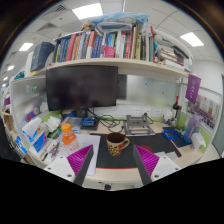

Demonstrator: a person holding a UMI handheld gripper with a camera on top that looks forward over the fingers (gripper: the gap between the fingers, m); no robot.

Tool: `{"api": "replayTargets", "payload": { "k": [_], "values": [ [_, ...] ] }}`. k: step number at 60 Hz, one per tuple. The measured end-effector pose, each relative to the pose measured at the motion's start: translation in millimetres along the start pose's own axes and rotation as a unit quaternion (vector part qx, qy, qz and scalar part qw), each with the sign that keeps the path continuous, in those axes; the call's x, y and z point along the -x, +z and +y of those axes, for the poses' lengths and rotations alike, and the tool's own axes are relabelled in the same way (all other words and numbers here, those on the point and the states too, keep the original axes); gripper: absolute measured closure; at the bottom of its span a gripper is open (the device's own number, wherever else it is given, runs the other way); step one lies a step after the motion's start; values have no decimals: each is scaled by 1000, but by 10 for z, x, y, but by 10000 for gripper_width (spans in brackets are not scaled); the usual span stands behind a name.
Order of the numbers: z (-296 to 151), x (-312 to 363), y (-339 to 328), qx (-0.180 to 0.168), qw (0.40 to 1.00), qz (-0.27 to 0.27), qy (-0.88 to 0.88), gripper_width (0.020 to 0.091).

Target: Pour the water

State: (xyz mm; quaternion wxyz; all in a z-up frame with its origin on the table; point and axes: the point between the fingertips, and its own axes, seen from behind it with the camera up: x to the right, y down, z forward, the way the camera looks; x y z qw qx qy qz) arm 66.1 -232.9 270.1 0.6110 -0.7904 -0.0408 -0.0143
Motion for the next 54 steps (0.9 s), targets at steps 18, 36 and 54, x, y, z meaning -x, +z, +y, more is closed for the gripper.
{"api": "replayTargets", "payload": {
  "k": [18, 36, 54],
  "values": [
    [472, 1388, 642, -41, 998, -38, 25, 283],
    [520, 1848, 1427, -70, 996, -37, 32, 281],
    [653, 1902, 1877, -89, 995, -27, -24, 314]
  ]
}}
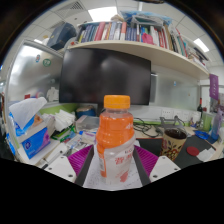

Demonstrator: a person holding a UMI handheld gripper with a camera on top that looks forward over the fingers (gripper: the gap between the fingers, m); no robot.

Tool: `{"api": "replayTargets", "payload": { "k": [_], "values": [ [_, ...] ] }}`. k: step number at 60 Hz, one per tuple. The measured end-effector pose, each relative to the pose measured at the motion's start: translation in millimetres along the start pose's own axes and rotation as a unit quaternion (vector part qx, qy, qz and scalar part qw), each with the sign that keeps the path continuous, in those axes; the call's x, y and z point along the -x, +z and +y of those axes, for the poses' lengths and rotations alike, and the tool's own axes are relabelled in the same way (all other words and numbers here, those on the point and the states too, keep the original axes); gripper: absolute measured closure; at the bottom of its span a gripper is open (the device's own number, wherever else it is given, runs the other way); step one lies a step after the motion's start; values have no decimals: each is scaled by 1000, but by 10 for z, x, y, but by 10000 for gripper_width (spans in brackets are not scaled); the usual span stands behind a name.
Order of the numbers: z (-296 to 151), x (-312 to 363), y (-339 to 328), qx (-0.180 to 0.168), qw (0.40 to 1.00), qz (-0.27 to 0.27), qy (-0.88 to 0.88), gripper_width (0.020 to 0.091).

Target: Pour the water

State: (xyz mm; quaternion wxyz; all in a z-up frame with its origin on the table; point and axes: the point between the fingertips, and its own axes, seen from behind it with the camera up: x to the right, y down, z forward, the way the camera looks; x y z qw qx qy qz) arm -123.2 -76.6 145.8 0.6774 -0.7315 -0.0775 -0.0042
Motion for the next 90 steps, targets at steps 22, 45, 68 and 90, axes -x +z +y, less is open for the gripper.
{"api": "replayTargets", "payload": {
  "k": [22, 45, 68, 90],
  "values": [
    [-33, 20, 142, -22, 1000, -15, -2, 636],
    [-456, -151, 191, 6, 996, -31, 78, 708],
    [-944, -879, 395, 14, 829, -31, 558, 707],
    [-974, -948, 545, 38, 641, -46, 765, 701]
  ]
}}
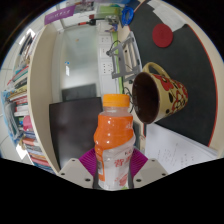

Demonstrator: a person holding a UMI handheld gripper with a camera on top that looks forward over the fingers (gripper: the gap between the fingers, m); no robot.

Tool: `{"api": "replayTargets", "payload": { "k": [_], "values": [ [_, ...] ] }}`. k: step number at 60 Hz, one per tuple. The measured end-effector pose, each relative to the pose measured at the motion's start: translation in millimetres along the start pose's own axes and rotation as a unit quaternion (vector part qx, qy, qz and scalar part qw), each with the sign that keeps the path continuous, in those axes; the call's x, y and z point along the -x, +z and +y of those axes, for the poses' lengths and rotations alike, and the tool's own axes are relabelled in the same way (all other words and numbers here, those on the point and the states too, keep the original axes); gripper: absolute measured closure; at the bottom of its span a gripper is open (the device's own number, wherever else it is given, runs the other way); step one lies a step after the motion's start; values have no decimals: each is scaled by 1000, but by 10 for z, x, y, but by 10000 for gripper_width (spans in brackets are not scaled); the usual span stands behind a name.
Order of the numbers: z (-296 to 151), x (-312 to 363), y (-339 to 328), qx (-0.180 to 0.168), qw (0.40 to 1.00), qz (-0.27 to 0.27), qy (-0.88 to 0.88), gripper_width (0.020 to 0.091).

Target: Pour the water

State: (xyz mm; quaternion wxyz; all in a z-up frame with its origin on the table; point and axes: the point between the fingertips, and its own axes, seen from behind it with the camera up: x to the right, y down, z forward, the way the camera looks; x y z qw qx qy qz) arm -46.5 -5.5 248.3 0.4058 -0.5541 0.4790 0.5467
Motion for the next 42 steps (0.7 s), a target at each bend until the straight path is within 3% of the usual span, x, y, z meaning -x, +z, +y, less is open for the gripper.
{"api": "replayTargets", "payload": {
  "k": [25, 33, 42],
  "values": [
    [-76, -4, 45, 7, 994, 14, 106, 702],
    [-133, 257, -35, 5, 999, 7, 42, 701],
    [-389, 896, -208, -25, 993, -38, -106, 702]
  ]
}}
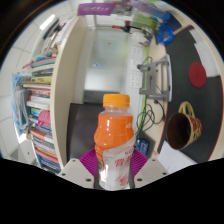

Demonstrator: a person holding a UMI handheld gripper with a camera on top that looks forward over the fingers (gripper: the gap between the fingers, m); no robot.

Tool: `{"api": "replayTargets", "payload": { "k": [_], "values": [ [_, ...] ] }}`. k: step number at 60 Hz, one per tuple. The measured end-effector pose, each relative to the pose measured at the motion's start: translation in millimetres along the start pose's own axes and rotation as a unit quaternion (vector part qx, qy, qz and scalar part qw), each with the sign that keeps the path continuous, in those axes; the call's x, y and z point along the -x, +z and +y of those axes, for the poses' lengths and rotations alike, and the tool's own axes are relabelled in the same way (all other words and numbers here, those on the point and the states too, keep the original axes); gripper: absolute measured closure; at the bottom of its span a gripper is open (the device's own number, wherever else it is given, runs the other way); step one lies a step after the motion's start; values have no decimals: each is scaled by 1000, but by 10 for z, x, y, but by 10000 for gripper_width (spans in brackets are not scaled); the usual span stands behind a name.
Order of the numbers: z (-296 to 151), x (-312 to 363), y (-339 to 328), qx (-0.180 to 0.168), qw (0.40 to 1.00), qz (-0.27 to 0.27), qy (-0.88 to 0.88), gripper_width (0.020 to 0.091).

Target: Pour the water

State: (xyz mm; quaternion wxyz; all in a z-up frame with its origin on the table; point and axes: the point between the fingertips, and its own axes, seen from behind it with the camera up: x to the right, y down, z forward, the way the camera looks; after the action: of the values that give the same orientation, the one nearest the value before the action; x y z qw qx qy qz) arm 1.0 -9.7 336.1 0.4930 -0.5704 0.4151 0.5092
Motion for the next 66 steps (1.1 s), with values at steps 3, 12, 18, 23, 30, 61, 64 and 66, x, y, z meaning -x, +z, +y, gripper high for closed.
{"api": "replayTargets", "payload": {
  "k": [3, 12, 18, 23, 30, 61, 64, 66],
  "values": [
    [-155, 130, -48, -12, 997, -3, -72, 689],
    [-715, 194, -172, -36, 956, 39, -287, 665],
    [-1208, -55, -272, -59, 904, 101, -411, 661],
    [-1549, -324, -320, -70, 859, 135, -488, 661],
    [-1948, -771, -323, -70, 792, 181, -579, 661],
    [-2354, -2093, -39, -39, 717, 222, -660, 633],
    [-2332, -2076, -43, -48, 723, 209, -656, 613],
    [-2325, -2066, -63, -52, 726, 206, -654, 585]
  ]
}}
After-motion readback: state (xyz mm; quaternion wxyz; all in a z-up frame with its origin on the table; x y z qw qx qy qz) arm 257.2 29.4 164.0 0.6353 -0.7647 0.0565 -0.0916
